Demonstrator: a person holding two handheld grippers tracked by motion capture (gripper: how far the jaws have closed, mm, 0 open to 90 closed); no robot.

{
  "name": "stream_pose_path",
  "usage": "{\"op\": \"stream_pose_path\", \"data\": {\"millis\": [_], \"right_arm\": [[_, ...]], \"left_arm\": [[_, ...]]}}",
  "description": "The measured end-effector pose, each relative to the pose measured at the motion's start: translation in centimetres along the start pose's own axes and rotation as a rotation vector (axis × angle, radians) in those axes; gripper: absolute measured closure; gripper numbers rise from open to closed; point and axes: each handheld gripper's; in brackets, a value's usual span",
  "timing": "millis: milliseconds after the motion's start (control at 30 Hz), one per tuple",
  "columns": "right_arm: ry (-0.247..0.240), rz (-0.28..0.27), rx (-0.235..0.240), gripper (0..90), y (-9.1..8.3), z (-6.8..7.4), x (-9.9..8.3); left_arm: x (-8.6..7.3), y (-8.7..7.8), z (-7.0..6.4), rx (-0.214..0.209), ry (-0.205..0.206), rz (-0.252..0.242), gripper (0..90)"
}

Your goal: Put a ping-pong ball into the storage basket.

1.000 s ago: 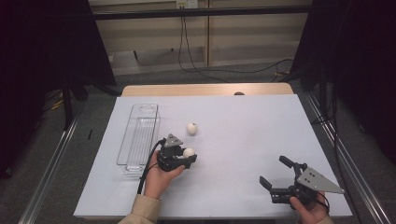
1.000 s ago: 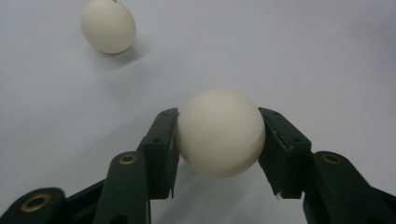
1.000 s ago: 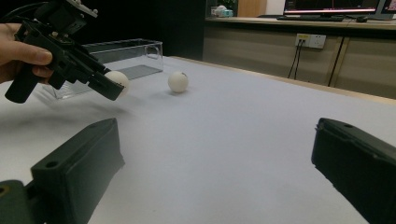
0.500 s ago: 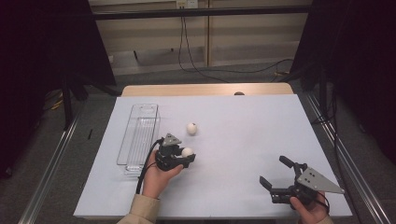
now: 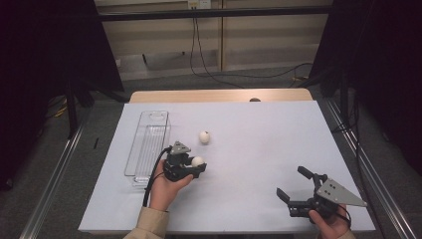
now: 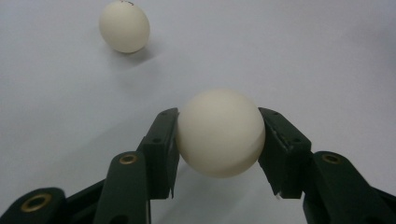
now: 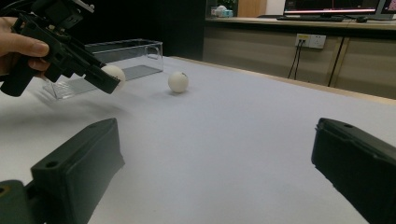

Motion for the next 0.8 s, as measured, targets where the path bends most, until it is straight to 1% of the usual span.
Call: {"op": "stream_pose_path", "data": {"millis": [133,300,400,533,633,800], "right_arm": [[-0.001,0.000,0.001,1.0,-0.01,-0.01,0.00],[-0.001,0.000,0.000,1.0,-0.01,-0.02,-0.01],[-0.001,0.000,0.001,1.0,-0.01,-0.02,-0.01],[0.000,0.000,0.000,1.0,-0.02,-0.01,-0.01],[-0.001,0.000,0.000,0.9,-0.01,0.00,0.00],[-0.001,0.000,0.001,1.0,-0.01,0.00,0.00]], "left_arm": [[0.03,-0.07,0.06,-0.001,-0.007,-0.009,51.1],[0.11,-0.26,0.20,0.001,-0.005,-0.002,51.0],[0.14,-0.34,0.19,0.002,-0.012,-0.005,51.0],[0.22,-0.53,0.29,0.005,-0.010,-0.006,51.0],[0.23,-0.62,0.34,0.004,-0.019,-0.004,51.0],[0.29,-0.76,0.45,0.008,-0.018,-0.007,51.1]]}}
Point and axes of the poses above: each handheld gripper's, and its own axes: y roughly forward along the jaws, x roughly out of its top, z roughly to its left, and after that the axes turned 7 degrees about -y, right-handed
